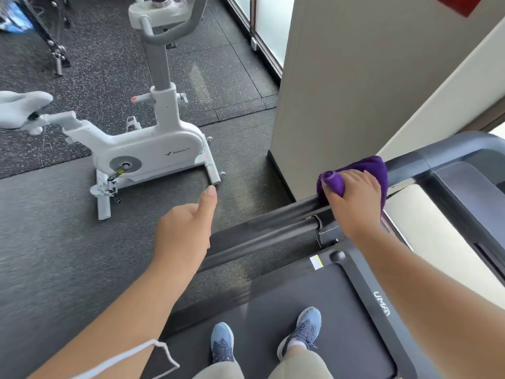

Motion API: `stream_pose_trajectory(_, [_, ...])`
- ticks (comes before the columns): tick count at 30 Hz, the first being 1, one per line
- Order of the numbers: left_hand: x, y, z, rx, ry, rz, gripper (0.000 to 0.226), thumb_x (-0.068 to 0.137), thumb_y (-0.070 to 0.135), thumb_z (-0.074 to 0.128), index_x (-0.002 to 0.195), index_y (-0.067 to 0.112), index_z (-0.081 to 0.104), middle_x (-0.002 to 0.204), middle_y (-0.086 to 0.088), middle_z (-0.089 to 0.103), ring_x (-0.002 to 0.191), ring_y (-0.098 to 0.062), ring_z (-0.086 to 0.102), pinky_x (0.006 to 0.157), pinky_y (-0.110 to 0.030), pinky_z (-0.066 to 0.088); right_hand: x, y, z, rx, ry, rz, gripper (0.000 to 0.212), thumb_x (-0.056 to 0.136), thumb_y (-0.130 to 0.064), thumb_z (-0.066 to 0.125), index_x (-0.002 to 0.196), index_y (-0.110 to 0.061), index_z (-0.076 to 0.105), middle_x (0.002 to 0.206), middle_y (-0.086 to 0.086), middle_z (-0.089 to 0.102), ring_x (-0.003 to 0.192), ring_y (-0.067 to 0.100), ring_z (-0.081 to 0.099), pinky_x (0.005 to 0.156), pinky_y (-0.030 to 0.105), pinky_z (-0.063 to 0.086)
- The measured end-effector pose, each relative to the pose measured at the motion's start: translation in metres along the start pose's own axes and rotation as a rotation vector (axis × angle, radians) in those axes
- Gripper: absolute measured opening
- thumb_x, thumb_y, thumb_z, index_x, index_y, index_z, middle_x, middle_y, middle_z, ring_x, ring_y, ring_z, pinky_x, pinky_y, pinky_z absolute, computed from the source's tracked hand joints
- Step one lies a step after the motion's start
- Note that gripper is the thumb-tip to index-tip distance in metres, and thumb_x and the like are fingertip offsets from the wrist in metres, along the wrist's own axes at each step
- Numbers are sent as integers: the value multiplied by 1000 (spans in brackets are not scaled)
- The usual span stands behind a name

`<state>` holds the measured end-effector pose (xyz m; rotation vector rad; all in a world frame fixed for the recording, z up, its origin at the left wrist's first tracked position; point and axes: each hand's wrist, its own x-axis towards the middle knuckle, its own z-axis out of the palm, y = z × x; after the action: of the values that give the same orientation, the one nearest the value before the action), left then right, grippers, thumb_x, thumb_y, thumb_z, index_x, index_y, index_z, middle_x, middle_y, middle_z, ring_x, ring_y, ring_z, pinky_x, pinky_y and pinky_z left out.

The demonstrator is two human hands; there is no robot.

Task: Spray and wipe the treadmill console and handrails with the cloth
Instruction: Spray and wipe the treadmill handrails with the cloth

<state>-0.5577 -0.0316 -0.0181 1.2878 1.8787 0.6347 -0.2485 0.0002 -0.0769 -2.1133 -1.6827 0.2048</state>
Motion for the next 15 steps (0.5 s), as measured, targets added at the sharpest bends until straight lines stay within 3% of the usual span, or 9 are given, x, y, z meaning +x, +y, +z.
stream_pose_trajectory(2, [-2,-3,-5,6,14,-14,79,102,71,37,53,10,46,49,-9,60,68,-42,71,75,-51,59,-28,-43,18,12,-13,-57,33,95,-46,50,76,-21,62,83,-6,66,90,29,61,98,41,39])
stream_pose_trajectory(4, [0,-7,-10,16,39,-13,84,103,71,36,57,2,48,54,-16,64,65,-41,71,75,-51,59,-64,-88,42,41,-77,-154,24,90,-44,58,91,-23,70,97,-7,71,101,24,61,107,40,37])
stream_pose_trajectory(8, [6,-8,-15,98,50,26,98,91,81,23,67,-9,55,62,-23,68,67,-39,69,79,-58,56,-109,-153,70,37,-199,-302,42,80,-42,56,115,-22,69,116,-8,70,119,21,57,118,42,29])
stream_pose_trajectory(12, [9,-2,-13,77,60,43,95,97,78,29,64,-8,53,61,-22,68,65,-39,70,78,-54,56,-86,-117,56,-6,-226,-472,45,77,-42,58,115,-21,69,113,-5,71,114,26,61,111,40,36])
stream_pose_trajectory(15, [5,3,-7,15,79,-2,82,105,68,36,57,3,49,63,-25,68,67,-43,71,76,-48,55,-43,-49,31,-89,-137,-350,40,83,-46,57,113,-23,69,112,-2,72,114,29,61,108,43,38])
